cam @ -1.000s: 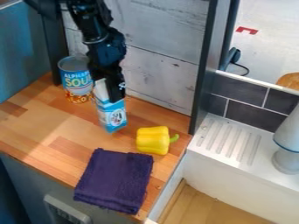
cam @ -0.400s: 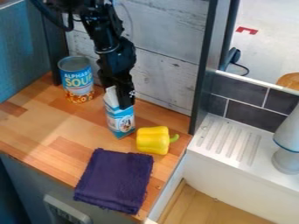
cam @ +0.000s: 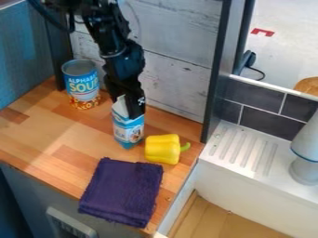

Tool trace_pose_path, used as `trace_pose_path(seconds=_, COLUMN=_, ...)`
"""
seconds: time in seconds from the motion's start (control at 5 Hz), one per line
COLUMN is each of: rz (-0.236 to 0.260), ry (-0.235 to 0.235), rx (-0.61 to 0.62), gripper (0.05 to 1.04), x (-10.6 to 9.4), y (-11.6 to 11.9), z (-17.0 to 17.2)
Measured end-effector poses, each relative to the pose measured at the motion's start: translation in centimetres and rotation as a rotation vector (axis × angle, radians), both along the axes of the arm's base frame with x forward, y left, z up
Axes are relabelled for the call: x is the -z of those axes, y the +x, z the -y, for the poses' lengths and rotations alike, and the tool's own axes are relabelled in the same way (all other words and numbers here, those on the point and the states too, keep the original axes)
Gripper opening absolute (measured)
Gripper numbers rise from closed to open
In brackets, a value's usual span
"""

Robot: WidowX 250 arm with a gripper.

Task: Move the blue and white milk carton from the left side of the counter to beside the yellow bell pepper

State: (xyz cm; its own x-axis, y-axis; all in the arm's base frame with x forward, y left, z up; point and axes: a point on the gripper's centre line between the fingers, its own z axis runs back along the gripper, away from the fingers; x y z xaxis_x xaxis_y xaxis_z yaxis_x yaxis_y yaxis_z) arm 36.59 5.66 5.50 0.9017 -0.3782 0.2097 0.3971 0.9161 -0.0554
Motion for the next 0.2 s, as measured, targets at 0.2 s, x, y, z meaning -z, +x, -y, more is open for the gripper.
trace_pose_path(seconds=0.2, rz=0.114, ry=-0.036, rx=0.004, gripper=1.005, x=-5.52, y=-0.10, z=0.73)
